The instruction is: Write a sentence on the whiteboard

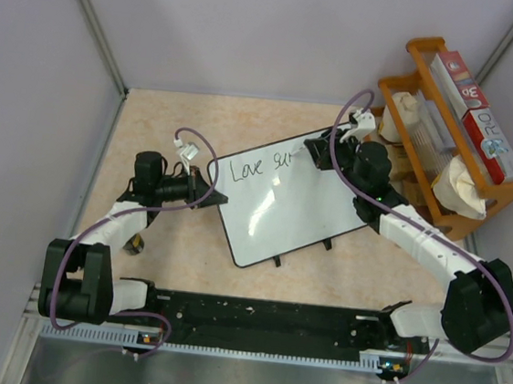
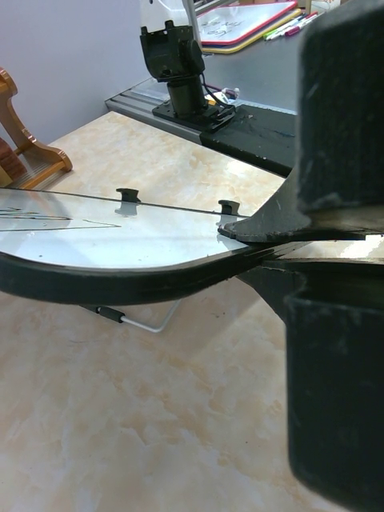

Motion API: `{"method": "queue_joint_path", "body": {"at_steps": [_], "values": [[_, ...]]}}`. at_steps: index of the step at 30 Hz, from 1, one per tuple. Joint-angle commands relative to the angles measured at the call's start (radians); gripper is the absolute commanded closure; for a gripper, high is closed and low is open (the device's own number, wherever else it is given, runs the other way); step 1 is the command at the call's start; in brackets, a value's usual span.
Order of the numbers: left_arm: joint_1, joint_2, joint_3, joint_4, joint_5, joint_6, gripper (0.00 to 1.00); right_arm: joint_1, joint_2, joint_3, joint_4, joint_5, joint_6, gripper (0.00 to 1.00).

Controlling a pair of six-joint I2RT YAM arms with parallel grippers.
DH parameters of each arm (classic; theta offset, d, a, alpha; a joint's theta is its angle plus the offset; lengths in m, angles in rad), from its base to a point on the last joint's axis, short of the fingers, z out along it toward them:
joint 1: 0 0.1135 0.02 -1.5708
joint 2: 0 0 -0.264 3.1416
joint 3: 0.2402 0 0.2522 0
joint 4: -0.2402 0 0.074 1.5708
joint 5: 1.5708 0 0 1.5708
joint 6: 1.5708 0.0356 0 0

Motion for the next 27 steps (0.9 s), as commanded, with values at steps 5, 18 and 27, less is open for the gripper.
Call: {"method": "queue_joint_path", "body": {"at_steps": [5,18,27], "values": [[-0.027,0.013,-0.010,-0.008,-0.121,0.233,1.00,-0.010,0.020,0.074,0.008,0.034,-0.013,1.00],[-0.029,0.016,-0.009,-0.009,-0.123,0.235,1.00,-0.022,0.017,0.063,-0.007,0.038,-0.014,1.00],[-0.029,0.010,-0.007,-0.011,-0.123,0.235,1.00,-0.022,0.003,0.019,-0.003,0.029,-0.003,1.00]]}}
